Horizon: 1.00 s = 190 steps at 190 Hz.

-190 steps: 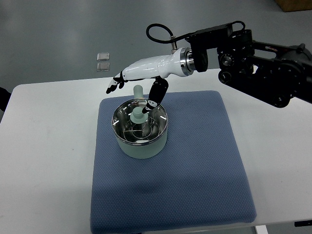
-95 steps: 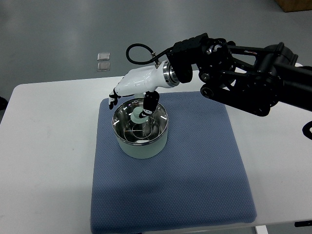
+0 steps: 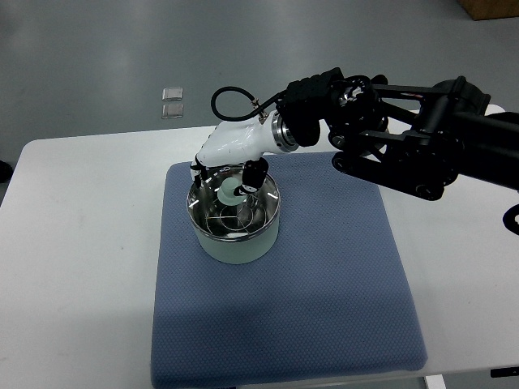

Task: Open lid and place right of pot
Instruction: 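Lower the right hand and close its fingers around the green lid knob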

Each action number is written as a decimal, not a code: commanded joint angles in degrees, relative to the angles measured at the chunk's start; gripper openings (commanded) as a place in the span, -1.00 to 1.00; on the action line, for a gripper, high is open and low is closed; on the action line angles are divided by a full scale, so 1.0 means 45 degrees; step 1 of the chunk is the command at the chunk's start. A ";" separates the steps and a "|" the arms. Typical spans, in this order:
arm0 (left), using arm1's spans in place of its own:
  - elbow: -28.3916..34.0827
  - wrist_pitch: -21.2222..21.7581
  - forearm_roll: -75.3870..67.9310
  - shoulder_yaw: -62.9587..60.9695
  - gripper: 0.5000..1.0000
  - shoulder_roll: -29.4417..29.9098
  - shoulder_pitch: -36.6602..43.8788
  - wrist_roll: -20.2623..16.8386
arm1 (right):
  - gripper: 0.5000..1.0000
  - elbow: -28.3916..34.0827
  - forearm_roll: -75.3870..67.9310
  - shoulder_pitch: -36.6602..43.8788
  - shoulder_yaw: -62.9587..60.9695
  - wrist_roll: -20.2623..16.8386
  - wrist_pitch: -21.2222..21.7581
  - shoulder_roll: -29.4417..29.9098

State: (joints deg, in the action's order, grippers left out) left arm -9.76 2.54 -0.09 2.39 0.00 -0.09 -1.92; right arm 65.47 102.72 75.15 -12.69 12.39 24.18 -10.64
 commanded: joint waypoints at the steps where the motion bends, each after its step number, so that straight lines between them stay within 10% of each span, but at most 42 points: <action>1: 0.0000 0.0002 0.0000 -0.0005 1.00 0.0000 0.0000 -0.0003 | -0.07 -0.0057 0.0221 0.0018 0.0008 0.0001 -0.0002 0.0001; 190: 0.0000 0.0002 0.0000 -0.0005 1.00 0.0000 0.0000 -0.0003 | -0.16 -0.0389 0.0534 -0.0002 0.0438 0.0001 -0.0002 0.0080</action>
State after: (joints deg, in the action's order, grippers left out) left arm -9.76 2.55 -0.09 2.43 0.00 -0.09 -1.94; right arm 64.03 105.02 75.23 -10.95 12.39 24.17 -10.60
